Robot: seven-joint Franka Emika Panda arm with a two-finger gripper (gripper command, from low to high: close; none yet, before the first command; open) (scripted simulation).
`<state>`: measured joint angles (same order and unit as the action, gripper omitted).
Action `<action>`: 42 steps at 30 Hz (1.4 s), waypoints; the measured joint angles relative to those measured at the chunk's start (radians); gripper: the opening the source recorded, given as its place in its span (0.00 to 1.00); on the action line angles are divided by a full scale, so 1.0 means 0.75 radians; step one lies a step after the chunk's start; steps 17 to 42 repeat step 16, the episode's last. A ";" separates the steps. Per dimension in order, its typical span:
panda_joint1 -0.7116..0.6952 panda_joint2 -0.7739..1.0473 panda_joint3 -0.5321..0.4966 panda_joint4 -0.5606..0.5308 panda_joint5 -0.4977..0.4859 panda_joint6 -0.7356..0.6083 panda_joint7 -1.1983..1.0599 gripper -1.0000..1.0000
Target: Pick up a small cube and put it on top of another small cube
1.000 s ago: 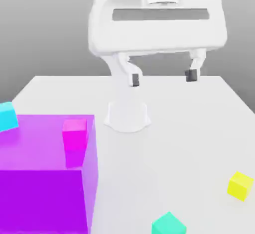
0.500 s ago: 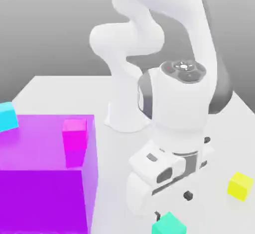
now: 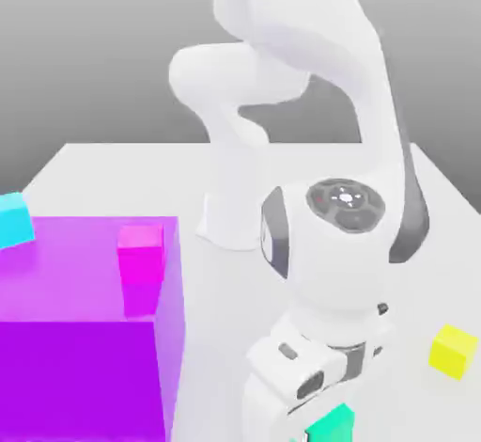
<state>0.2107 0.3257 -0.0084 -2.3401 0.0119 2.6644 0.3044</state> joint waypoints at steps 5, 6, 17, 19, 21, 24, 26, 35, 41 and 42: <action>0.175 -0.163 0.195 -0.104 -0.055 -0.065 -0.100 0.00; 0.212 -0.196 0.238 -0.126 -0.065 -0.076 -0.124 0.00; 0.345 -0.066 0.289 -0.169 -0.204 0.092 -0.100 1.00; 0.345 -0.066 0.289 -0.169 -0.204 0.092 -0.100 1.00; 0.345 -0.066 0.289 -0.169 -0.204 0.092 -0.100 1.00; 0.345 -0.066 0.289 -0.169 -0.204 0.092 -0.100 1.00; 0.345 -0.066 0.289 -0.169 -0.204 0.092 -0.100 1.00; 0.345 -0.066 0.289 -0.169 -0.204 0.092 -0.100 1.00; 0.345 -0.066 0.289 -0.169 -0.204 0.092 -0.100 1.00; 0.345 -0.066 0.289 -0.169 -0.204 0.092 -0.100 1.00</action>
